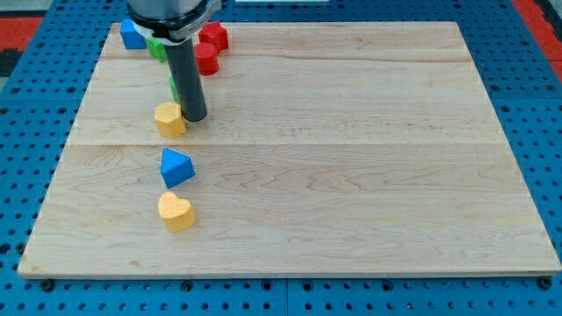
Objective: Push the red blocks slightly left
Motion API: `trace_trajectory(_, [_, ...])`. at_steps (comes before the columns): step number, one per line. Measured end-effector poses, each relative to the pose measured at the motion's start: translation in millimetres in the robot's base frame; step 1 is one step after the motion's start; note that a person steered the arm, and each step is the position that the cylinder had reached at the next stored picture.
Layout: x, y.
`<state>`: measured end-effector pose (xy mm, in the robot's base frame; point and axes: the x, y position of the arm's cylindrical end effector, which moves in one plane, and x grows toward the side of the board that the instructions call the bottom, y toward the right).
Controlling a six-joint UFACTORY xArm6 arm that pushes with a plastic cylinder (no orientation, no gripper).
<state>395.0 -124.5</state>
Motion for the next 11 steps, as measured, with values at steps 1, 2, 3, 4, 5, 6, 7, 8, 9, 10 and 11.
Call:
trace_trajectory(1, [-15.3,26.6])
trace_trajectory(2, [-72.1,46.9])
trace_trajectory(3, [-116.2,56.4])
trace_trajectory(4, [-131.2,52.3])
trace_trajectory(5, [-131.2,40.1])
trace_trajectory(6, [-131.2,22.0])
trace_trajectory(7, [-145.5,18.5])
trace_trajectory(8, [-161.0,18.4])
trace_trajectory(9, [-154.5,18.5])
trace_trajectory(10, [-159.9,18.5])
trace_trajectory(11, [-164.6,2.8])
